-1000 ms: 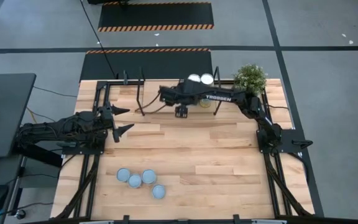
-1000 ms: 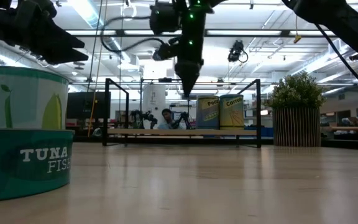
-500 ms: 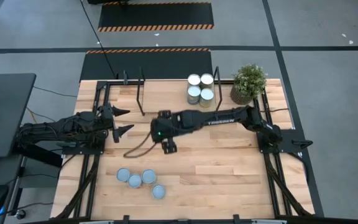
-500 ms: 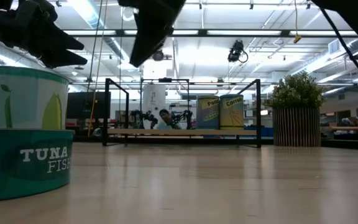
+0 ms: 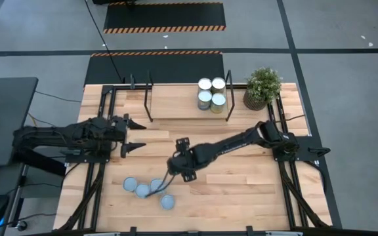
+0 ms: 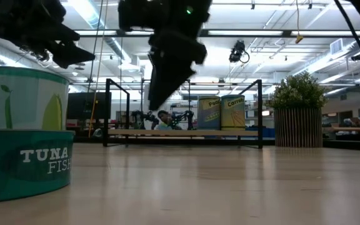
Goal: Pick and place cans onto a shelf
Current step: Put the small canned peas on the shelf
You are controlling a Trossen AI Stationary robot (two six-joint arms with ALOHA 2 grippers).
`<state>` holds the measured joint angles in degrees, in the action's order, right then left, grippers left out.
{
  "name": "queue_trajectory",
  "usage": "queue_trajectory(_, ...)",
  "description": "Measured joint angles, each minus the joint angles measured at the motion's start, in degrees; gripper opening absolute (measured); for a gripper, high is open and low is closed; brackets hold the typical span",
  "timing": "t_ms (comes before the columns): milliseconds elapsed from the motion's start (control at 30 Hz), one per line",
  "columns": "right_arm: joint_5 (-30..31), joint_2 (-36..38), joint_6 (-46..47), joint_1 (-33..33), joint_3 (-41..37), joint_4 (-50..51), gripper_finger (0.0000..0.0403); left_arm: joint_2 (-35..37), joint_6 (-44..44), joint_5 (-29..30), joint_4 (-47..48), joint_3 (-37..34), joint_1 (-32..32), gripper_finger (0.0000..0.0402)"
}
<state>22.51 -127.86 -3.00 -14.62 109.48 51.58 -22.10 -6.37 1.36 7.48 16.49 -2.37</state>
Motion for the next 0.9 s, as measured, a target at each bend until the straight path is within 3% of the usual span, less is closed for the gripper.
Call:
queue_trajectory(133,5.65,2.8,0.49,-2.54,-5.05,-2.53,0.0363,-6.89,-0.18,0.03,-7.85,0.0,0.0,0.0364)
queue_trajectory(267,6.37,10.02,1.22,-3.63,-13.88,-9.86,0.0353,-12.73,-1.4,-0.74,-16.41,0.01,0.0,0.0364)
queue_trajectory(467,6.61,22.14,-1.09,-3.73,-33.36,-27.49,0.0349,-19.21,-0.72,-6.8,-16.56,3.05,1.25,0.0363)
queue_trajectory(633,6.7,31.46,-4.65,-2.28,-46.2,-40.65,0.0348,-23.69,1.3,-15.48,-16.78,5.51,6.66,0.0355)
queue_trajectory(800,8.23,39.92,-7.64,-0.23,-53.55,-47.09,0.0348,-26.07,-6.17,-12.77,-15.28,6.83,12.81,0.0346)
queue_trajectory(900,8.21,44.17,-8.12,1.01,-56.84,-49.81,0.0348,-27.41,-9.99,-7.43,-7.88,9.92,17.65,0.034)
